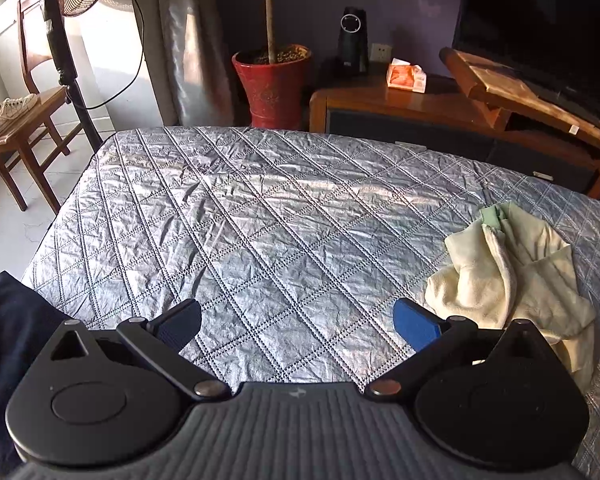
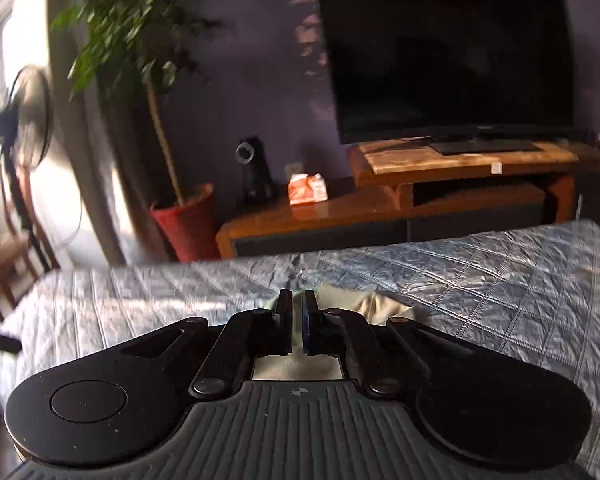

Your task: Fold clothes

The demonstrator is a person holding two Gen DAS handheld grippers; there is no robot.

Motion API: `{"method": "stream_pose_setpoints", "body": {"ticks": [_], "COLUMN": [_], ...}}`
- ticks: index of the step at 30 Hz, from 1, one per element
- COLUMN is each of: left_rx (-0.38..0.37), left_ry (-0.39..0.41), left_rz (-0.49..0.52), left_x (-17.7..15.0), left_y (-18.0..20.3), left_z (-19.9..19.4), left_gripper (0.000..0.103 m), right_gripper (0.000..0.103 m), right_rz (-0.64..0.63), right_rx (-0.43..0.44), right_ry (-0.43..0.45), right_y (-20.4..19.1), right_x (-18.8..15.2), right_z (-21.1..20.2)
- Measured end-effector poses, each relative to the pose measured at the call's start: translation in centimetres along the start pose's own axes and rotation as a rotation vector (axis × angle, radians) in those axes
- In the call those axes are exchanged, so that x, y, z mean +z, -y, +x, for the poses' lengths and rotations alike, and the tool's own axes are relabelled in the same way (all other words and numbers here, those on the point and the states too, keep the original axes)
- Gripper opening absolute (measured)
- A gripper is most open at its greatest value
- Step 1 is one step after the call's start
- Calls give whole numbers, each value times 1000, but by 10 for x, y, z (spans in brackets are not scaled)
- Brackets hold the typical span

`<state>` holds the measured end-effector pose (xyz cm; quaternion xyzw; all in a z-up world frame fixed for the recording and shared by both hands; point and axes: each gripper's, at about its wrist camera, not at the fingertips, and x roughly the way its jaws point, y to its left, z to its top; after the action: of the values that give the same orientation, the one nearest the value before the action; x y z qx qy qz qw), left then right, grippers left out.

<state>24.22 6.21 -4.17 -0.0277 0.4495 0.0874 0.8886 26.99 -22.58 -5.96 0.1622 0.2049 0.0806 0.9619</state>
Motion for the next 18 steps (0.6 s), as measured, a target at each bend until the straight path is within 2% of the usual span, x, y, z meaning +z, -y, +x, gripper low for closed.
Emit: {"method": "stream_pose_setpoints", "body": {"ticks": [1,2,3,5,6,7,8,9,10,12,18], "left_rx": [-1,-4,-7,-14,-17,-19,-21,-23,-25,-29,-44], "left_ry": [0,1,1,2,4,5,4,3,3,4,-1], "left_rz": [1,-1,-3,-7,-9,-10,-8,-7,-4,7,-4], "left_x": [0,0,1,1,2,2,2,2,1,1,2], "left_y": [0,0,0,0,1,1,2,3,4,5,0], "left_z": [0,-1,-1,-2,-1,-1,0,0,1,1,2], "left_gripper": [102,102,102,102,102,102,102,102,102,102,102], "right_gripper": [5,5,11,32,61,85,84,73,68,68,67], "right_rz": [12,-53,-118,-248,-378,-540,-687,-825,-939,-1060,-1371], "right_rx": [-28,-58,-88,-148,-119,-61,-18,18,58,108,110], "right_ry": [13,6,-2,-16,-37,-64,-79,-87,-100,-119,-191], "right_y": [10,13,16,22,10,-9,-27,-44,-61,-84,-118], "right_x": [8,12,16,24,15,-1,-19,-38,-57,-79,-128], "right_z": [-4,-6,-8,-12,-13,-14,-15,-15,-15,-10,16]}}
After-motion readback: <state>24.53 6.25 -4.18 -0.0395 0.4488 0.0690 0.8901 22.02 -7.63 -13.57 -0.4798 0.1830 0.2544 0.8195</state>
